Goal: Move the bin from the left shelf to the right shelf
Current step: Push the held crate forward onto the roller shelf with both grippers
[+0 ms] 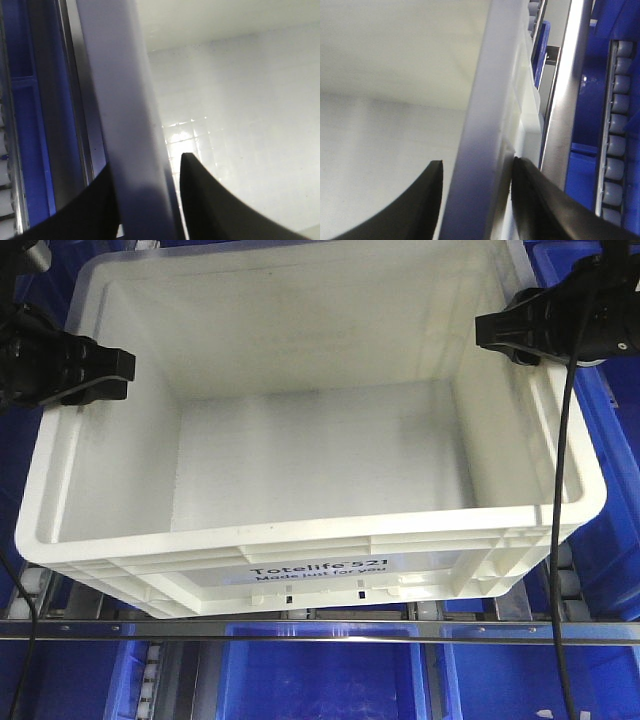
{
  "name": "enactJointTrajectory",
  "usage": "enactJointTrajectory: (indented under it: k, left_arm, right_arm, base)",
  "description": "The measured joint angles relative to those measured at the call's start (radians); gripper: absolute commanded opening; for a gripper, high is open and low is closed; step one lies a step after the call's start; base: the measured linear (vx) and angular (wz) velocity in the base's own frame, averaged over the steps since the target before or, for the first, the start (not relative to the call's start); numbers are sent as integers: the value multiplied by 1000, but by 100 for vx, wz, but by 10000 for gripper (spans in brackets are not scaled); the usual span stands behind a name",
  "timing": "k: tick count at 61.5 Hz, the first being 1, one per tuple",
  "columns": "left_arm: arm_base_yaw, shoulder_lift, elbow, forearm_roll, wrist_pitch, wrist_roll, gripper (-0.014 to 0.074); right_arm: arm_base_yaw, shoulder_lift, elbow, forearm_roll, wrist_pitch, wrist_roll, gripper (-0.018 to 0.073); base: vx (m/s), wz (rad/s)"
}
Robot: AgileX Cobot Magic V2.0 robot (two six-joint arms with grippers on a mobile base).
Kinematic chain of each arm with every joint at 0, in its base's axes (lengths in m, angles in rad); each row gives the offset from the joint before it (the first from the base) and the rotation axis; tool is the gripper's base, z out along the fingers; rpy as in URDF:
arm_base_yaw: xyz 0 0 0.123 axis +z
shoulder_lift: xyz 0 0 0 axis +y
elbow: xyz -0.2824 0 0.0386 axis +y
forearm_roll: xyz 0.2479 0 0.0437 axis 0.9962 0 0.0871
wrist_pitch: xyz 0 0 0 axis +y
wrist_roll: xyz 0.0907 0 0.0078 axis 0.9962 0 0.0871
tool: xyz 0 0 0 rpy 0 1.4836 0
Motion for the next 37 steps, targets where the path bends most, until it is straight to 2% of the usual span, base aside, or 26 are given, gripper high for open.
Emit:
enactJointTrajectory:
  k: [37]
  left_arm:
    - [2, 0, 0, 13, -12, 5, -1]
  right_arm:
    - [-2, 0, 0, 56, 10, 0, -4]
  base:
    - [0, 0]
